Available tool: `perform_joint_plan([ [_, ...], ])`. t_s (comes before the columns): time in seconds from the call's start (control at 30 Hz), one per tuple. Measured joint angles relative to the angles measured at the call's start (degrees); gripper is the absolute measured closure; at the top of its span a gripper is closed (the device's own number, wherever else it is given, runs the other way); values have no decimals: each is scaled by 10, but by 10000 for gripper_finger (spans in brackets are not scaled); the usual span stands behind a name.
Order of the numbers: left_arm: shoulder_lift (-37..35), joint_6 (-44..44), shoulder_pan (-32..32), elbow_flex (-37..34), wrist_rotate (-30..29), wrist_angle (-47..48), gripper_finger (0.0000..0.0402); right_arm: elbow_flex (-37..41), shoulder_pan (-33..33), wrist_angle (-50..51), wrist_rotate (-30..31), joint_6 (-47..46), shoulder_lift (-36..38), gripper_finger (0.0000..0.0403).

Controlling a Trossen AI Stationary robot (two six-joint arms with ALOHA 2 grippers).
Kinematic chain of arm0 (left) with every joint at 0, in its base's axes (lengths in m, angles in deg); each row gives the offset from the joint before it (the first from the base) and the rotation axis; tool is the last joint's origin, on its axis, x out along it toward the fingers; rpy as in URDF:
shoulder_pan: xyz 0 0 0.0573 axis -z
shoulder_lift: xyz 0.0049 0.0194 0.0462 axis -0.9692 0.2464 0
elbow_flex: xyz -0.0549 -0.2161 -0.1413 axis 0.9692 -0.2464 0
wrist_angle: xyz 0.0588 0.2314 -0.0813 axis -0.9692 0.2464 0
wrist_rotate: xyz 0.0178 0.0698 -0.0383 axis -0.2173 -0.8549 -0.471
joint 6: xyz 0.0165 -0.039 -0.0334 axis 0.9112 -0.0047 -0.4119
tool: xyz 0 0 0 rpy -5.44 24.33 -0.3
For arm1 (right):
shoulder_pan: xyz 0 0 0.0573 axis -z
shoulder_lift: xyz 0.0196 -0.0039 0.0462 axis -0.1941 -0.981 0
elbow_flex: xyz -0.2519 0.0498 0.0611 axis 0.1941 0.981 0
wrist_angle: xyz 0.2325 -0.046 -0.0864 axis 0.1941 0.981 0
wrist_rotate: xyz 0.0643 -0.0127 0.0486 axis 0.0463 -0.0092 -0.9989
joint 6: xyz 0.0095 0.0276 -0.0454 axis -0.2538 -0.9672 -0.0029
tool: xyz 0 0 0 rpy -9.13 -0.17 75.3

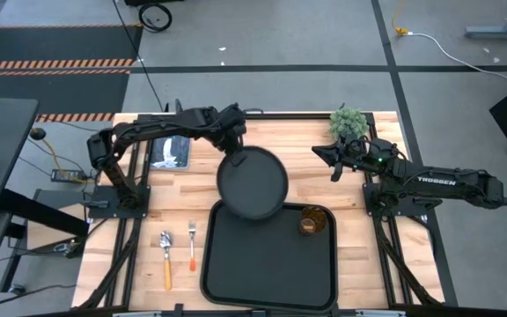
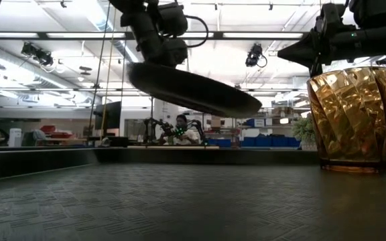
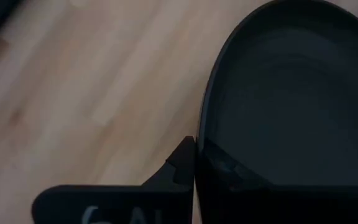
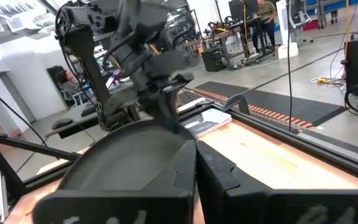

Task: Pick and place plate/cup/fork/spoon on tray
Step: Put the black plate on the black tray at the bottom of the brown cup

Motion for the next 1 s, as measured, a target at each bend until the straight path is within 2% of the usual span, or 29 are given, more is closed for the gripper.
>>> perform_joint_plan([
  [0.13,0,4,24,0,1,31,388,0,0,0,-1,1,0,387],
  [0.53,0,17,113,0,1,39,388,0,0,-4,-1,6,0,387],
  [0.77,22,-42,181,0,-23,28,388,0,0,-6,-1,5,0,387],
  [1.0,66,-110,241,0,-41,-31,389,0,-12,-20,-16,1,-1,387],
])
